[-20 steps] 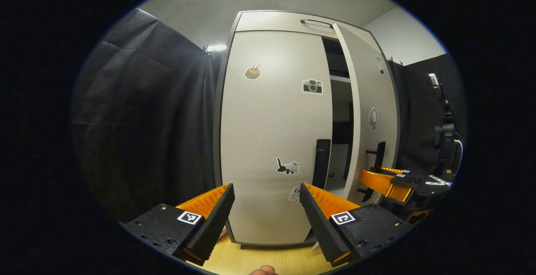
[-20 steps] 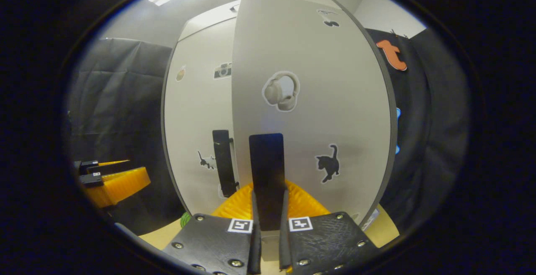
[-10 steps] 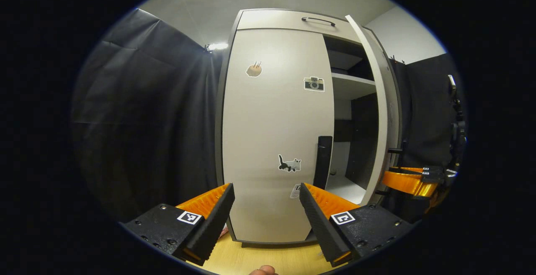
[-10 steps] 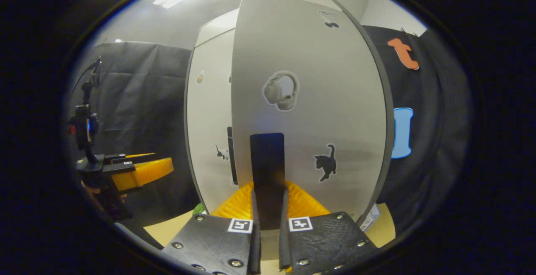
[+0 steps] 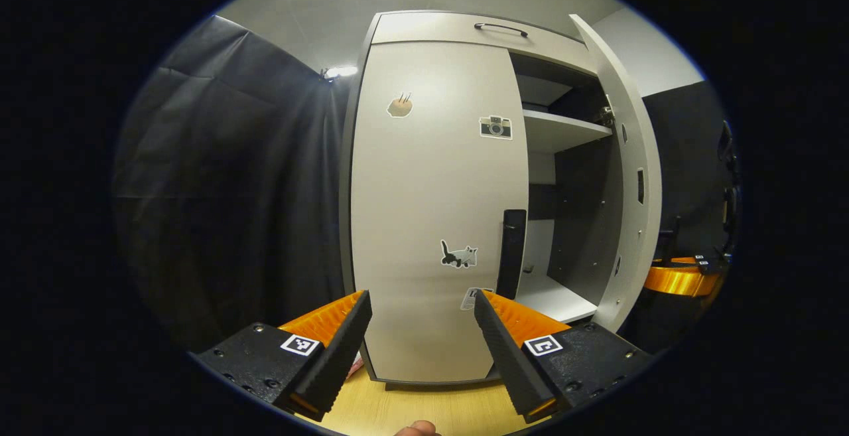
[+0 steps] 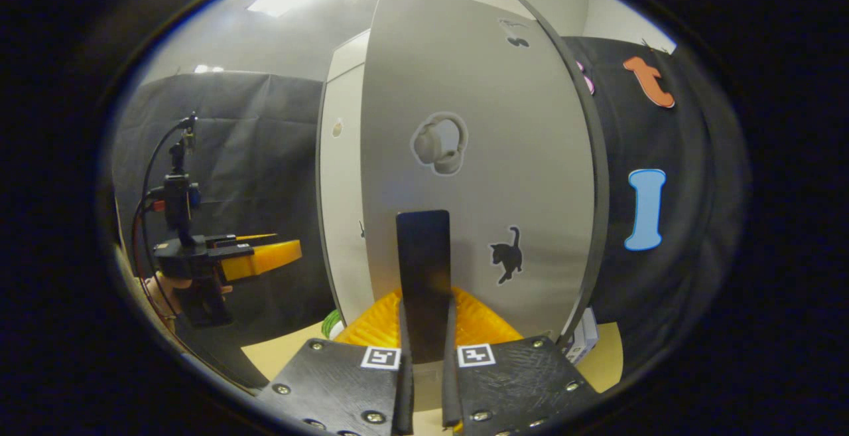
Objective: Open the right door of the double-door shoe cabinet with the right hand, and open the left door with the left hand.
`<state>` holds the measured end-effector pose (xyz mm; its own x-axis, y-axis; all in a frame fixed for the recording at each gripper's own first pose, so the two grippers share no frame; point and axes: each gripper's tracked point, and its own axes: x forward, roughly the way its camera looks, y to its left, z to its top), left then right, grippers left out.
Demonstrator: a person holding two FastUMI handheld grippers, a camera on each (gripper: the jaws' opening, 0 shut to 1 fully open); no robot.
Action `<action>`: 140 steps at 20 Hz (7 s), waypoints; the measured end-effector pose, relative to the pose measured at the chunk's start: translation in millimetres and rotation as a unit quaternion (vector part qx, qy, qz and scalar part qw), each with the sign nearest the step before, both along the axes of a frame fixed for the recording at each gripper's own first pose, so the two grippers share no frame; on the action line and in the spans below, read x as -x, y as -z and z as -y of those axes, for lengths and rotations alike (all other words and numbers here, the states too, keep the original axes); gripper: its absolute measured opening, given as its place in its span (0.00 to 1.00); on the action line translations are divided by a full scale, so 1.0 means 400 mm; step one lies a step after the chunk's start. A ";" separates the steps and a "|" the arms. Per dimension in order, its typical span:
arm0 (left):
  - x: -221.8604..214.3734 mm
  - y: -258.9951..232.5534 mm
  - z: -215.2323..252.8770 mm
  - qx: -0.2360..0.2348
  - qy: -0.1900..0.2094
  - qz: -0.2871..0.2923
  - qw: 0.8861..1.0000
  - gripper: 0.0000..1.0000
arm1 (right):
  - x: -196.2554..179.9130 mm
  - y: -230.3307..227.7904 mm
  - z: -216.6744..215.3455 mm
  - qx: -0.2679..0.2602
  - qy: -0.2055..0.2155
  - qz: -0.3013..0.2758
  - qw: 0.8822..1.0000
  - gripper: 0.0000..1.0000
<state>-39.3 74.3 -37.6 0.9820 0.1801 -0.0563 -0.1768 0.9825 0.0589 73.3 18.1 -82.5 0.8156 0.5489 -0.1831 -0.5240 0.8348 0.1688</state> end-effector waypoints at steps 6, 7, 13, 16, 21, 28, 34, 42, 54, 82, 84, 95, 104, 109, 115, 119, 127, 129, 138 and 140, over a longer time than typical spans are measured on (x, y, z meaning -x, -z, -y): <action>0.015 0.004 -0.003 -0.007 0.001 -0.003 1.000 0.96 | 0.012 -0.006 0.026 -0.004 -0.017 -0.006 1.000 0.17; 0.019 0.004 -0.006 -0.008 -0.001 -0.002 1.000 0.96 | 0.016 -0.007 0.033 -0.003 -0.019 -0.006 1.000 0.17; 0.036 0.011 -0.008 -0.005 -0.007 -0.004 1.000 0.93 | 0.025 -0.006 0.085 0.003 -0.022 -0.014 1.000 0.17; 0.041 0.017 0.002 -0.002 -0.008 -0.004 1.000 0.96 | 0.026 -0.009 0.130 -0.006 -0.017 -0.023 1.000 0.17; 0.037 0.031 0.036 0.002 0.002 -0.011 1.000 0.97 | 0.016 -0.017 0.249 0.012 0.028 -0.018 0.999 0.16; 0.029 0.017 0.063 -0.004 0.013 -0.004 1.000 0.96 | -0.013 -0.004 0.321 -0.016 0.052 -0.027 0.998 0.15; 0.022 0.034 0.065 0.001 0.021 -0.012 1.000 0.97 | 0.005 -0.009 0.338 -0.011 0.076 -0.027 0.997 0.15; -0.044 0.041 0.104 -0.001 0.054 -0.007 0.999 0.97 | 0.097 -0.037 0.419 -0.017 0.149 -0.026 0.988 0.48; -0.255 0.065 0.173 -0.014 0.092 -0.003 0.996 0.97 | 0.285 -0.133 0.460 0.044 0.276 0.026 0.960 0.98; -0.271 0.087 0.210 -0.014 0.111 -0.026 0.993 0.24 | 0.360 -0.142 0.337 0.027 0.284 0.031 0.958 0.98; -0.241 0.085 0.203 -0.010 0.113 -0.027 0.993 0.24 | 0.358 -0.144 0.326 0.025 0.271 0.030 0.962 0.98; -0.112 0.073 0.159 0.001 0.103 -0.032 0.994 0.23 | 0.315 -0.145 0.207 0.022 0.185 0.028 0.982 0.98; -0.021 0.066 0.111 0.005 0.090 -0.038 0.995 0.23 | 0.213 -0.126 0.035 0.007 0.079 0.032 0.996 0.94; 0.017 0.056 0.082 0.005 0.081 -0.037 0.996 0.20 | 0.194 -0.101 -0.049 -0.008 0.040 0.026 0.999 0.98; 0.085 0.052 0.010 0.001 0.069 -0.038 0.997 0.20 | 0.159 -0.087 -0.111 -0.016 0.010 0.017 1.000 0.98; 0.103 0.050 -0.015 -0.011 0.062 -0.036 0.997 0.19 | 0.146 -0.072 -0.145 -0.018 -0.004 0.011 1.000 0.99; 0.138 0.046 -0.071 -0.023 0.040 -0.037 0.998 0.17 | 0.125 -0.037 -0.198 -0.023 -0.024 -0.003 0.999 0.99; 0.147 0.044 -0.092 -0.027 0.028 -0.034 0.999 0.14 | 0.117 -0.035 -0.212 -0.026 -0.030 -0.004 0.999 0.99; 0.191 0.052 -0.163 -0.028 -0.013 -0.033 0.999 0.09 | 0.098 -0.024 -0.285 -0.036 -0.063 -0.010 0.997 0.99; 0.200 0.055 -0.192 -0.034 -0.032 -0.035 0.998 0.09 | 0.090 -0.021 -0.294 -0.037 -0.068 -0.013 0.997 0.99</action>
